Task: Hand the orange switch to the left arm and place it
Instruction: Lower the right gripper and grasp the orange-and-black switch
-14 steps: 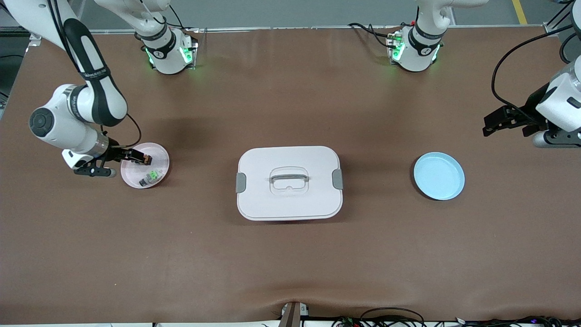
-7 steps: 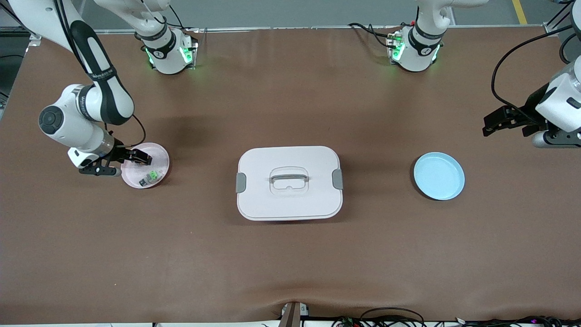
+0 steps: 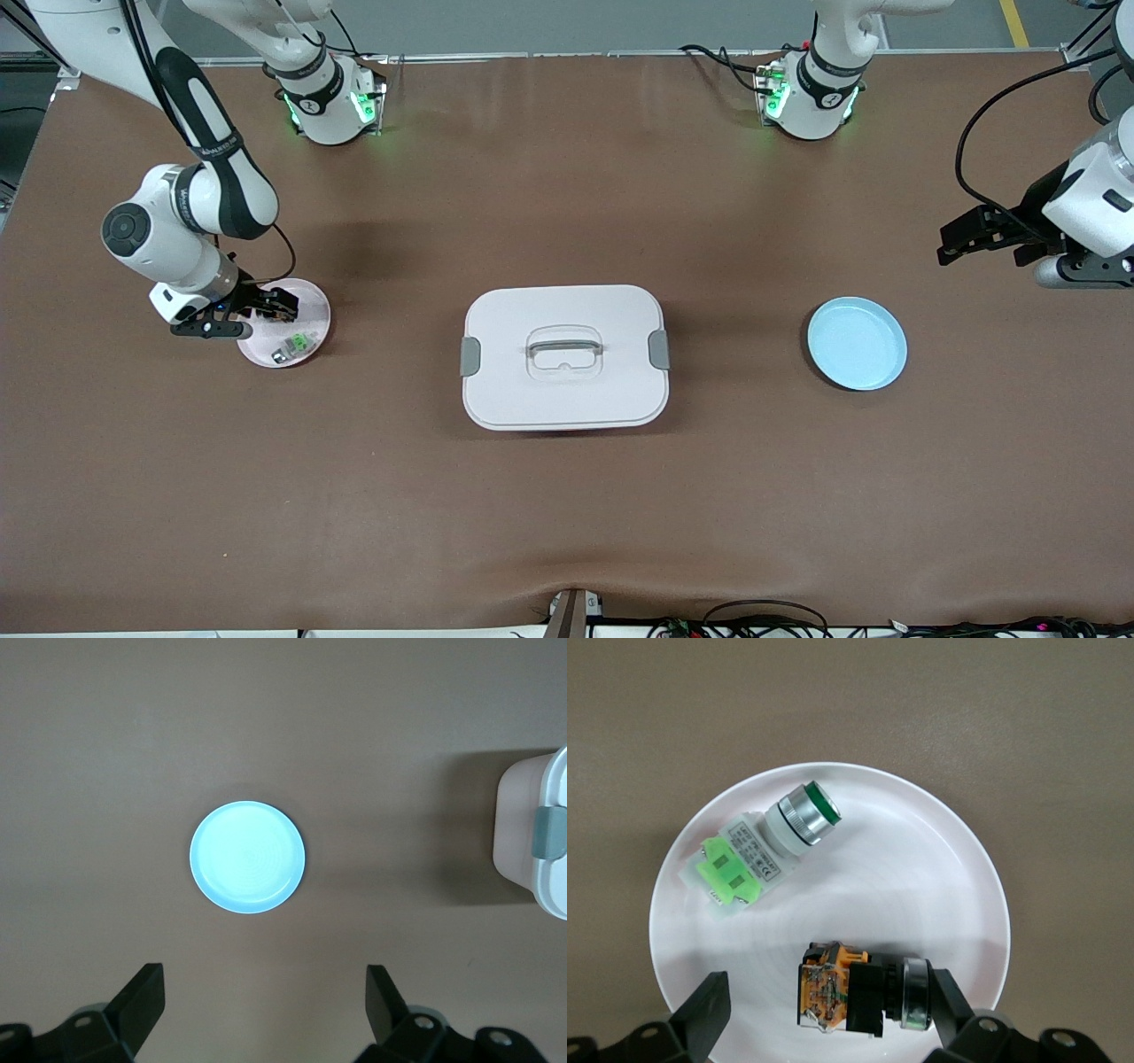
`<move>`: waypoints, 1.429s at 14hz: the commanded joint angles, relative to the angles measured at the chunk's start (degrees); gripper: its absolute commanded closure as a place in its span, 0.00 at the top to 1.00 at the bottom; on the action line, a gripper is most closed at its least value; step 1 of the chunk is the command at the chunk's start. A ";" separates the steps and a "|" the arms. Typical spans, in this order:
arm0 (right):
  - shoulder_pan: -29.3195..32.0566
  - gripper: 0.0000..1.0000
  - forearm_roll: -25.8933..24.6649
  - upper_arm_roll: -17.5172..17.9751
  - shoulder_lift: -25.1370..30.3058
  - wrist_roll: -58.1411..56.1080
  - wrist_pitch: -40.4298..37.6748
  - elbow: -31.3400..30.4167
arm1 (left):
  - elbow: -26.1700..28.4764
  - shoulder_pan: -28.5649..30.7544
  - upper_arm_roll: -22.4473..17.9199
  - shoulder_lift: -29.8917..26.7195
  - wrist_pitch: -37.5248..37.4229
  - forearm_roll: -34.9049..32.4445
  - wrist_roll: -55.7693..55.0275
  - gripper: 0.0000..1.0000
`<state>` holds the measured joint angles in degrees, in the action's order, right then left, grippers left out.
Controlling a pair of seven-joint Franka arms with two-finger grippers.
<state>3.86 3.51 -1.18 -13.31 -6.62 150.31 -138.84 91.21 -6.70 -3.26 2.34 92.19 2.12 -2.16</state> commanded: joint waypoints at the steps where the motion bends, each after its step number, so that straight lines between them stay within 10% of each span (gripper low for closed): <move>1: -0.35 1.00 -1.92 -0.40 -0.05 0.30 1.13 -0.82 | -0.50 -0.33 -0.08 0.73 -0.87 0.52 0.49 1.00; 18: 0.88 1.00 -2.72 -0.40 -3.12 0.38 5.61 -2.93 | -1.21 -0.06 1.33 1.09 -1.58 -0.01 0.84 1.00; 20: 0.88 0.55 -2.81 -0.40 -3.04 0.38 5.61 -2.93 | -1.21 -0.06 1.33 1.18 -1.40 -0.01 0.84 1.00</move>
<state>4.04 1.30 -1.89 -16.46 -6.62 155.31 -141.43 91.26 -7.10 -2.04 2.87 91.29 2.12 -1.82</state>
